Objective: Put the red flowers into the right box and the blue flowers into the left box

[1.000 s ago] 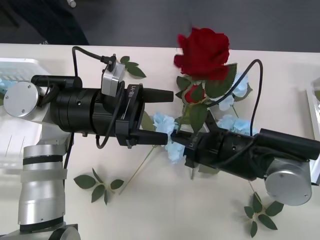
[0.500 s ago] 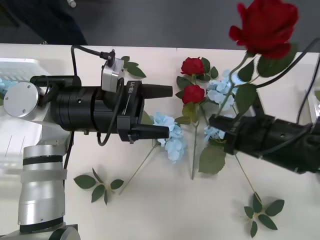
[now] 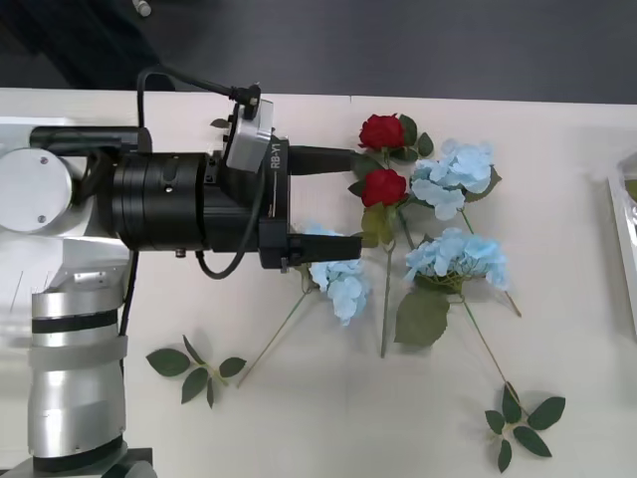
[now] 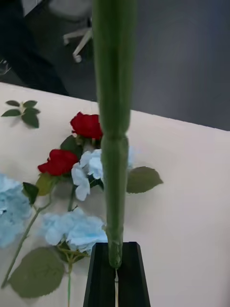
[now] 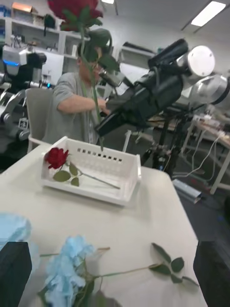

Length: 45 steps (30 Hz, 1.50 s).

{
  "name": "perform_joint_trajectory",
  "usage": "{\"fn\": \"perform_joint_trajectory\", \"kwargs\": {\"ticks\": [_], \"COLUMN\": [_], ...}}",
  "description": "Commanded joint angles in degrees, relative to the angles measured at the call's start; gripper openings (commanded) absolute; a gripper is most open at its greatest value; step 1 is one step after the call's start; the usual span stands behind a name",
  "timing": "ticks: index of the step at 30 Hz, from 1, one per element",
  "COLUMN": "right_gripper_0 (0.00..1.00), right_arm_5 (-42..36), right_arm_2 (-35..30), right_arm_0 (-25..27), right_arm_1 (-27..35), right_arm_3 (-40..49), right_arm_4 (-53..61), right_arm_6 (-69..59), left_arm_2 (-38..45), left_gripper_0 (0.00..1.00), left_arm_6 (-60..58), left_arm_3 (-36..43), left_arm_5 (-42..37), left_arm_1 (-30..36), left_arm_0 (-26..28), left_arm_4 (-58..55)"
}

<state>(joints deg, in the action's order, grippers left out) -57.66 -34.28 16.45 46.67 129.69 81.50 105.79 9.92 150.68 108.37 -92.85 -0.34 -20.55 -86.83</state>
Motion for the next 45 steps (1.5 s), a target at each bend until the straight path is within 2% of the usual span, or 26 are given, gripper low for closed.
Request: {"fn": "perform_joint_trajectory", "kwargs": {"ticks": [1, 7, 13, 20, 25, 31, 38, 45], "right_gripper_0": [0.0, 0.0, 0.0, 0.0, 0.0, 0.0, 0.0, 0.0], "right_arm_5": [-3.16, -8.43, -14.23, -16.25, -15.99, -14.49, -9.31, -8.78], "right_arm_2": [3.17, 2.47, 2.47, 7.21, 11.08, 15.56, 18.29, 20.22], "right_arm_0": [-2.74, -2.83, -3.71, -7.05, -12.76, -17.95, -17.95, -17.6], "right_arm_1": [1.49, 1.84, 3.51, 10.98, 13.09, 13.09, 13.09, 13.09], "right_arm_3": [-0.31, -3.3, -6.55, -15.61, -24.75, -34.85, -42.41, -47.6], "right_arm_4": [-3.63, -14.0, -21.91, -30.43, -35.09, -44.76, -52.23, -58.65], "right_arm_6": [-4.98, -13.42, -20.98, -28.01, -29.24, -28.97, -29.24, -29.85], "left_arm_2": [-1.48, -3.5, -5.7, -10.54, -14.75, -19.15, -20.99, -22.58], "left_gripper_0": [1.0, 1.0, 1.0, 1.0, 1.0, 1.0, 1.0, 1.0], "left_arm_6": [-9.79, -17.0, -22.36, -29.48, -34.23, -39.94, -40.64, -40.55], "left_arm_3": [8.79, 17.05, 20.83, 21.09, 21.0, 18.19, 10.81, 3.43], "left_arm_5": [0.13, 0.3, 0.3, 0.3, 0.3, 0.3, 0.57, 3.56], "left_arm_1": [4.38, 5.53, 5.61, 6.76, 7.2, 7.28, 7.2, 7.2], "left_arm_0": [3.85, 9.83, 13.6, 14.13, 13.87, 12.46, 9.3, 6.22], "left_arm_4": [5.45, 17.05, 28.56, 42.98, 52.38, 62.05, 66.09, 67.15]}}
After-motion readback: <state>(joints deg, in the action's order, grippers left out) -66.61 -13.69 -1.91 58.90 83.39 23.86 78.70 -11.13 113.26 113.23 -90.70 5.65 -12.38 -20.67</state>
